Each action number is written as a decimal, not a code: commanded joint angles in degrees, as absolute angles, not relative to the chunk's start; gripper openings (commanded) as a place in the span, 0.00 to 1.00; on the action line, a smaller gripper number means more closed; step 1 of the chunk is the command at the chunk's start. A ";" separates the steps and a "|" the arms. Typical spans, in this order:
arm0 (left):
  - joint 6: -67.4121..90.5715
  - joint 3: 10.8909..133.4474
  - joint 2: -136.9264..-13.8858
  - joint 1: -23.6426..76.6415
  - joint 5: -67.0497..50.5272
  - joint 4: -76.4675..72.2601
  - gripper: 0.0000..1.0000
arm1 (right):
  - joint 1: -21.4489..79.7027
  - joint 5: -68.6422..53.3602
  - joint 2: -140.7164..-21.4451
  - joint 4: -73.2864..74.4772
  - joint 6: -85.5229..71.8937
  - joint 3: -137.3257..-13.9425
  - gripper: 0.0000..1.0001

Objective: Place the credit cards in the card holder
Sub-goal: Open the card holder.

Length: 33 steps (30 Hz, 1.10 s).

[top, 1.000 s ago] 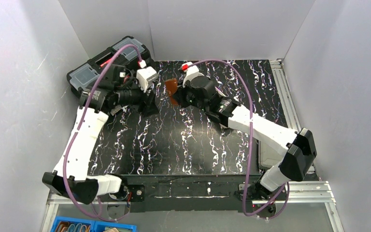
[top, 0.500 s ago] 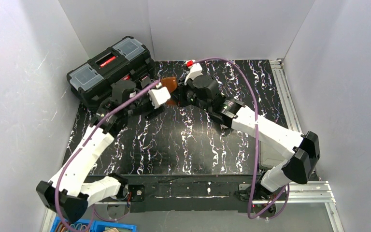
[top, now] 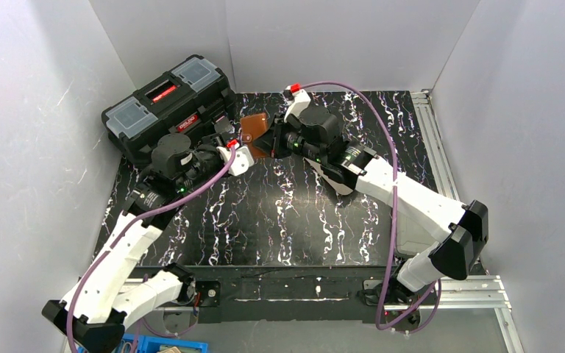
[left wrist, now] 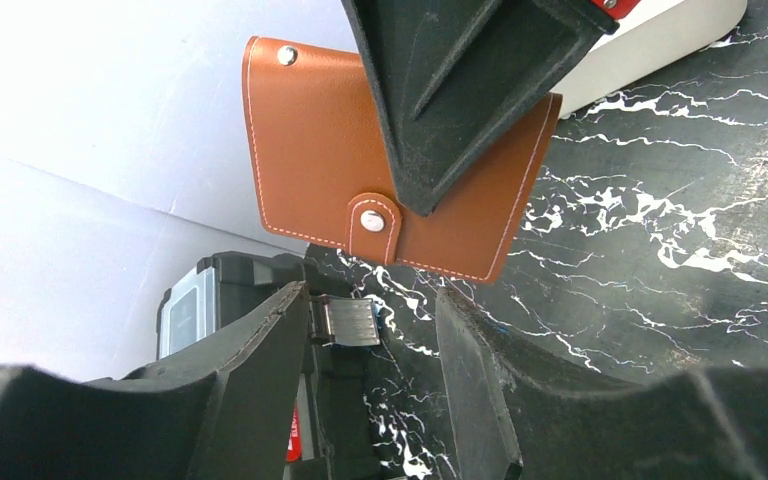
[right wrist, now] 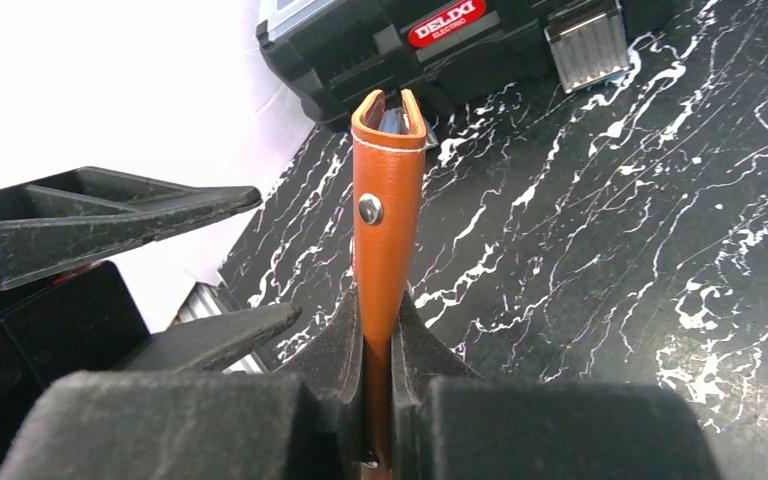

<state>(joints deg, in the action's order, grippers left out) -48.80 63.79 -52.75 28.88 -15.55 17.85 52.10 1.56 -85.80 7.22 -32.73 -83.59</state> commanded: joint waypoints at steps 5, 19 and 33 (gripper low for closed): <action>-49.95 64.21 -53.99 29.62 -16.60 16.22 0.49 | 52.05 -2.84 -84.85 5.10 -35.19 -87.10 0.01; -51.85 63.60 -54.48 29.62 -15.06 15.29 0.43 | 52.11 -7.73 -85.48 3.38 -38.78 -86.87 0.01; -51.77 64.11 -57.10 30.54 -12.65 13.05 0.33 | 52.03 -12.49 -86.67 1.76 -42.94 -88.74 0.01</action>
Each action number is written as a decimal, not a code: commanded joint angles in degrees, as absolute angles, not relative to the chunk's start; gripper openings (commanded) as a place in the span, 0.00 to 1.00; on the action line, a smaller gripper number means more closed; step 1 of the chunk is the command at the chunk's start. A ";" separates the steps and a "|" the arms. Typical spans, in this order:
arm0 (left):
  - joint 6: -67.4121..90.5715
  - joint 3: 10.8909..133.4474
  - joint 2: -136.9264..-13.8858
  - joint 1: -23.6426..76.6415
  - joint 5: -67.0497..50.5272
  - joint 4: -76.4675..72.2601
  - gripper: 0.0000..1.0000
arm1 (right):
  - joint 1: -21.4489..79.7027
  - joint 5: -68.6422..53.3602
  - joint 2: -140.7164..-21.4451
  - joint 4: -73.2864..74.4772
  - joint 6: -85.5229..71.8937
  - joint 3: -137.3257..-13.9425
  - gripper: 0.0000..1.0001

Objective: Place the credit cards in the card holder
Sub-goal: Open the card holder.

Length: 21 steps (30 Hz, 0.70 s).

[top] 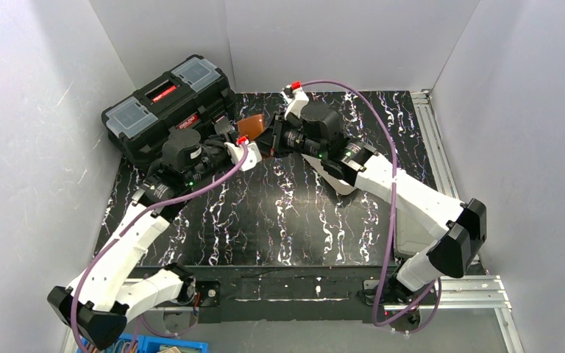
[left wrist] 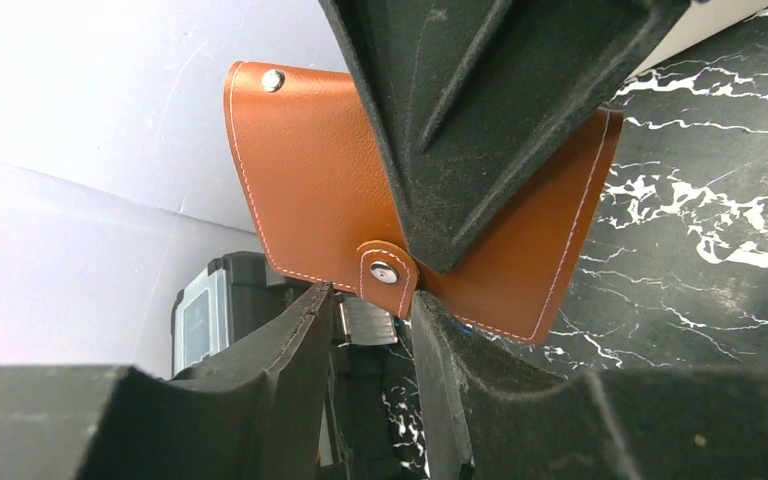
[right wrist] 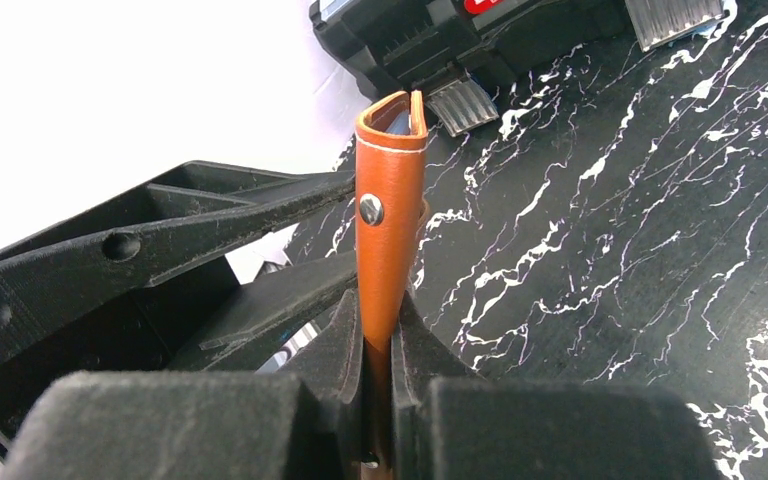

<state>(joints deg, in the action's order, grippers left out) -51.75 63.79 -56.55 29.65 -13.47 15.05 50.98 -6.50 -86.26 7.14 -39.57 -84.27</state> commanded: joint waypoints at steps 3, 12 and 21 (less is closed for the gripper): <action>-51.98 63.51 -56.87 31.99 -11.47 12.94 0.32 | 52.03 -14.02 -87.26 0.91 -44.69 -89.55 0.01; -52.64 63.23 -57.57 36.06 -6.05 9.85 0.10 | 52.03 -15.36 -86.84 -1.37 -47.74 -88.11 0.01; -50.16 64.84 -58.17 36.74 -3.44 9.26 0.00 | 52.03 -14.92 -86.29 -1.48 -48.38 -85.63 0.01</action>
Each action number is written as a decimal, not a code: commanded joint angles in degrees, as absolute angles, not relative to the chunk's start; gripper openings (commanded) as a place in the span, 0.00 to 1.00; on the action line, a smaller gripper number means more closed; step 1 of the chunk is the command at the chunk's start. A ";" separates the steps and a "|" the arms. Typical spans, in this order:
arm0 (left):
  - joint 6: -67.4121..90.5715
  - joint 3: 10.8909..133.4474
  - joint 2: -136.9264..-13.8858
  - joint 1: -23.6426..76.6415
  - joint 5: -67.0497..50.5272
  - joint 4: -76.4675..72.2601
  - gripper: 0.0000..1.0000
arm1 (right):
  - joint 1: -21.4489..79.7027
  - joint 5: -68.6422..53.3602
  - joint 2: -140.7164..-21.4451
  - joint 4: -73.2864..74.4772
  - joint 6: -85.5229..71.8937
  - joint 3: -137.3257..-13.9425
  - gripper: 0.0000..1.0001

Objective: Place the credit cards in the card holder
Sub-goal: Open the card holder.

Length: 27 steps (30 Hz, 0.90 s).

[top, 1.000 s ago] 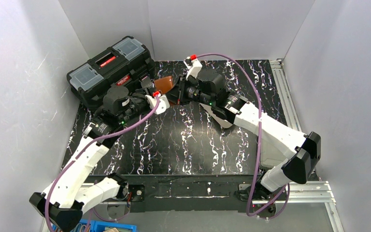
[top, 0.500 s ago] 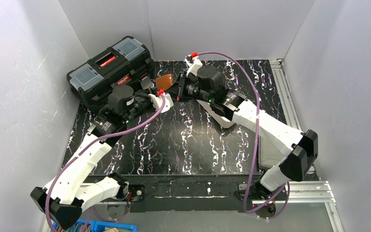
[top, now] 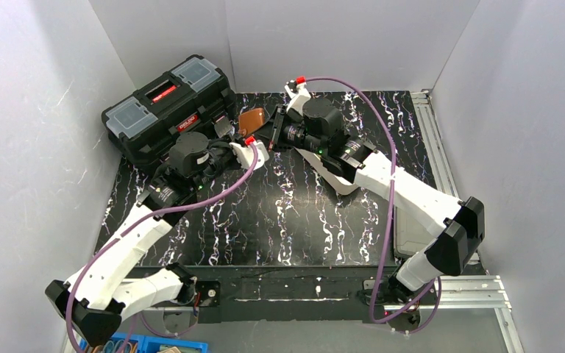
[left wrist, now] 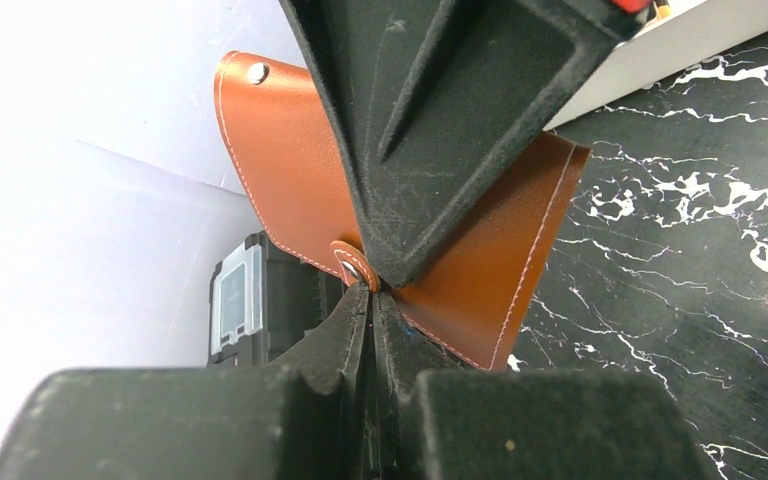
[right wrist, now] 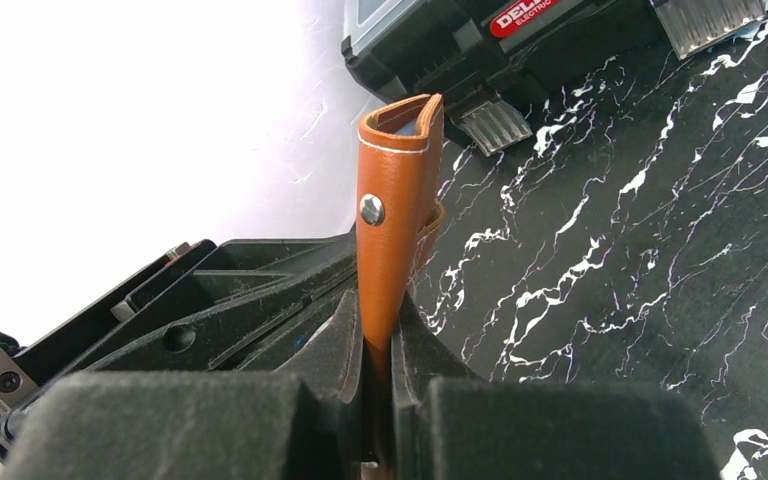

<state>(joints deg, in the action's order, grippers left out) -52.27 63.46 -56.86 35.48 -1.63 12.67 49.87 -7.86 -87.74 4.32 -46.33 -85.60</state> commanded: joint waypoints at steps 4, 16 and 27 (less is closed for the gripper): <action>-48.56 65.52 -58.19 36.79 -2.48 9.46 0.00 | 52.03 -14.53 -86.00 -1.08 -48.06 -84.26 0.01; -44.27 69.34 -58.67 36.69 5.65 9.34 0.00 | 51.21 -12.28 -82.87 -0.97 -46.31 -76.45 0.01; -36.60 71.28 -56.79 36.71 7.64 17.25 0.00 | 46.87 -12.48 -80.41 -3.64 -48.29 -71.72 0.01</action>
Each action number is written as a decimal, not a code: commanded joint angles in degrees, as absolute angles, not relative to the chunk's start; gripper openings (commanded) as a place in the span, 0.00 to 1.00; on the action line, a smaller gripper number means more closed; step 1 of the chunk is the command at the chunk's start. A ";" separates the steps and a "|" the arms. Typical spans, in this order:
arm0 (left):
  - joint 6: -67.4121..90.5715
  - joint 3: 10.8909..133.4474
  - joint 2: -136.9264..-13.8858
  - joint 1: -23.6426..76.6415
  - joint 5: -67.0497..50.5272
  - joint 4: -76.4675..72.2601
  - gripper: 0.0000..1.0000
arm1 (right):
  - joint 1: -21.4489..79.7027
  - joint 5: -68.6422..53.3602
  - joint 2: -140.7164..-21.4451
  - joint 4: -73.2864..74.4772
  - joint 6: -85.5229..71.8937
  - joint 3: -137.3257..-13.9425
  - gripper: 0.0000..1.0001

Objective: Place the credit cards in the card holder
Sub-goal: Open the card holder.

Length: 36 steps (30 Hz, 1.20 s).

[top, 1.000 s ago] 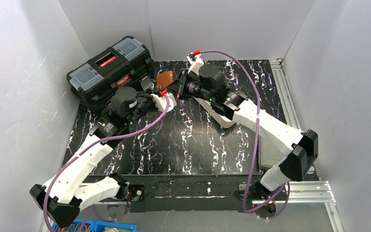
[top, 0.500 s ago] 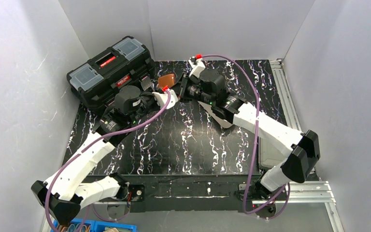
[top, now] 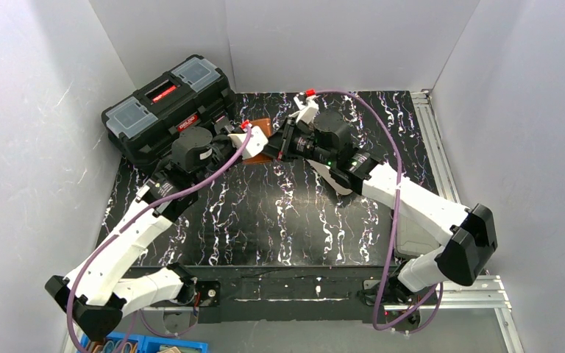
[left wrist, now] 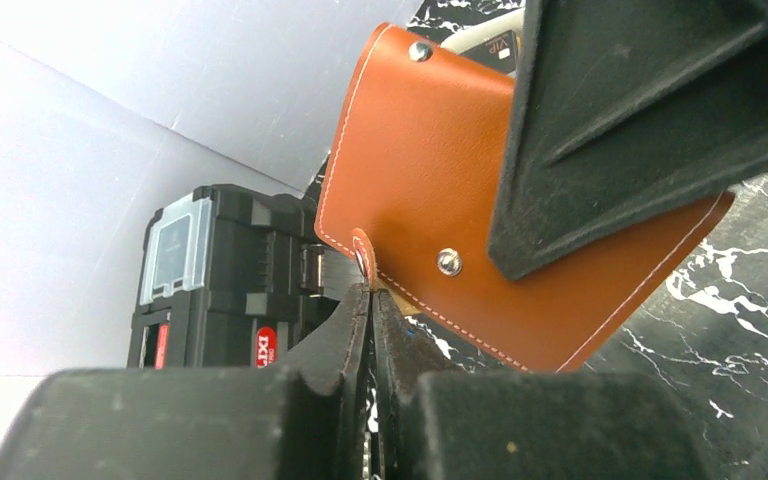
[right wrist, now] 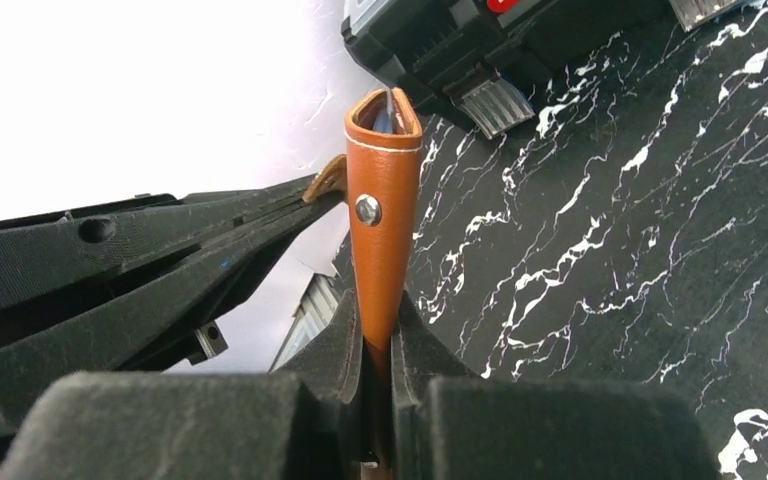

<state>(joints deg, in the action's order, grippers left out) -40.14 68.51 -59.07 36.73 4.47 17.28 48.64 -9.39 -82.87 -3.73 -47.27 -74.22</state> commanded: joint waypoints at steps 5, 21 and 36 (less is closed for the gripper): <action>-30.80 71.22 -54.64 36.72 9.78 22.51 0.54 | 44.11 -13.92 -78.61 -6.29 -48.76 -69.63 0.01; -12.74 78.95 -63.71 34.28 -12.47 32.91 0.98 | 47.27 -12.93 -78.51 -6.18 -41.09 -73.07 0.01; -12.73 81.44 -66.00 27.77 -12.60 32.98 0.66 | 49.81 -9.45 -76.73 -5.22 -36.12 -72.26 0.01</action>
<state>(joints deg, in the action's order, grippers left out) -13.58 78.39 -66.81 31.79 -10.37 31.99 48.95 -9.19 -79.85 -2.04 -37.23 -70.85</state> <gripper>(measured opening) 0.714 0.103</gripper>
